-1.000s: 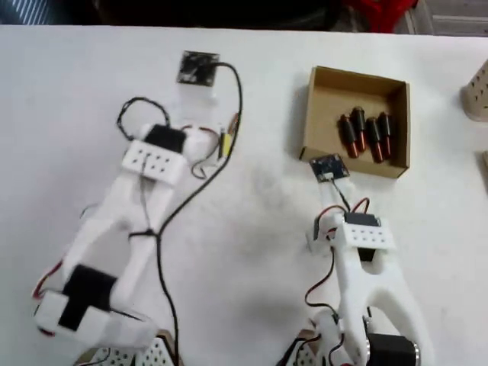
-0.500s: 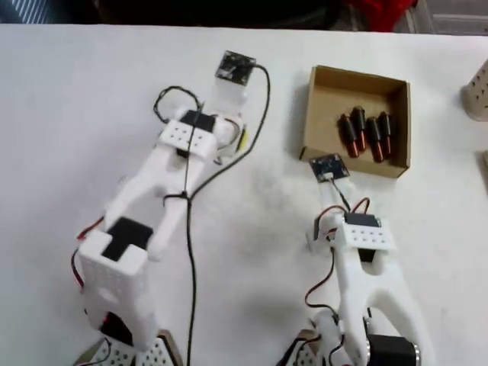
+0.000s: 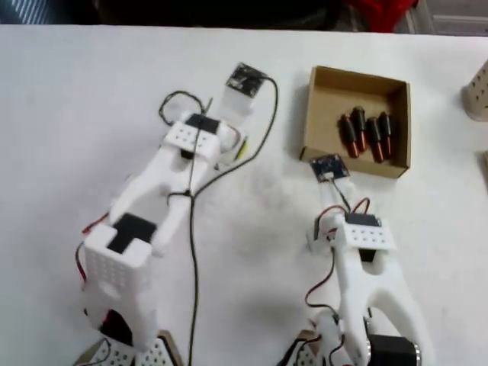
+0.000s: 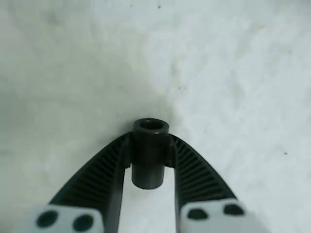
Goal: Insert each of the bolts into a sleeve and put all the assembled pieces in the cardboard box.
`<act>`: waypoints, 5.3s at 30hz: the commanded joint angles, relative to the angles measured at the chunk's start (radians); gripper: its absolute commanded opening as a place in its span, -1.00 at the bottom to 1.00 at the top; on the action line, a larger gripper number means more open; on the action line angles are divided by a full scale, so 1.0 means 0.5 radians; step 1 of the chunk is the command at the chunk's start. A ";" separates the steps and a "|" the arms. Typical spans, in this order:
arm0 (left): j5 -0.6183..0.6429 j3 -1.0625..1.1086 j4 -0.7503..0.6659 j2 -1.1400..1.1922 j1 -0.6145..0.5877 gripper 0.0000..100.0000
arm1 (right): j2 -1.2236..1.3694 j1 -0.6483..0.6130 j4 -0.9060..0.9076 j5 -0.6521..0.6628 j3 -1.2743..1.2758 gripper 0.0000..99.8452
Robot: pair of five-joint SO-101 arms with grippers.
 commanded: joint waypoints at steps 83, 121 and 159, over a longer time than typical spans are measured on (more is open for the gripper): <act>0.120 1.645 0.341 -2.140 -1.122 -0.86 | -0.072 -0.164 -0.170 0.160 -0.055 -0.66; -0.031 2.731 -0.282 -2.687 -1.683 -0.86 | 0.308 -1.125 -0.658 -0.724 -0.853 -0.70; -0.037 2.737 -0.285 -2.687 -1.637 -0.86 | 2.604 -0.833 -0.121 -0.516 -3.152 -0.96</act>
